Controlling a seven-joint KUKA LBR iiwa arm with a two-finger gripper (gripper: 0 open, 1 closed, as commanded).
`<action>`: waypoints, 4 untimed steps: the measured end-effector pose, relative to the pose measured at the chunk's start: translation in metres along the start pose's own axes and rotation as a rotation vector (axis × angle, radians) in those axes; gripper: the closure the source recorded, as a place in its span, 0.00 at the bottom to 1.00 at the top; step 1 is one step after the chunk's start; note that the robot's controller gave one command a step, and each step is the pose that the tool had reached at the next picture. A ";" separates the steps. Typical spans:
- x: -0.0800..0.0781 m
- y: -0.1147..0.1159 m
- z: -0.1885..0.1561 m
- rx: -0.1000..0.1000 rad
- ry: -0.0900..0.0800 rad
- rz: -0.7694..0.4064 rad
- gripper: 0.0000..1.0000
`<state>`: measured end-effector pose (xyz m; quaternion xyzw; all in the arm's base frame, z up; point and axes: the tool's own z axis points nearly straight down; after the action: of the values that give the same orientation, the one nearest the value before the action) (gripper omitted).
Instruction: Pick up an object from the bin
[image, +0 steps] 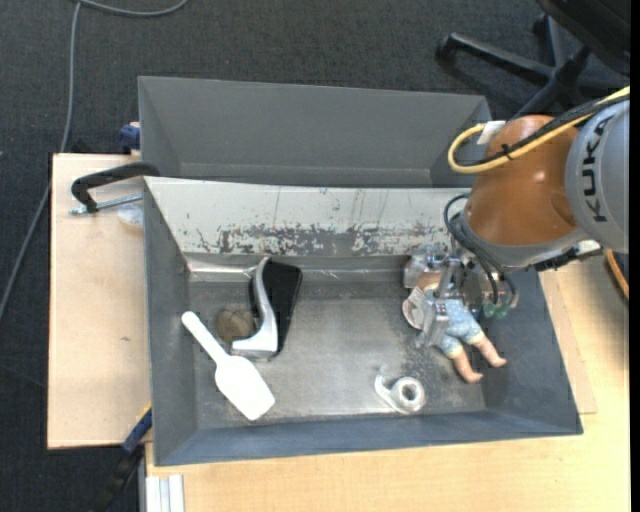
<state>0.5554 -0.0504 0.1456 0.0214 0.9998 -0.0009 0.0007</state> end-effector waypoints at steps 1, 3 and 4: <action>-0.011 -0.013 0.000 -0.006 -0.005 0.097 0.00; -0.044 -0.075 0.081 0.002 -0.070 0.204 1.00; -0.043 -0.073 0.080 0.001 -0.069 0.202 1.00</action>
Offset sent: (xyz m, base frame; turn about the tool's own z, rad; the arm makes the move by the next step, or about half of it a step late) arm 0.0240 -0.0646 -0.0756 0.2009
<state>0.5958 -0.1258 0.0656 0.1223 0.9919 -0.0023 0.0355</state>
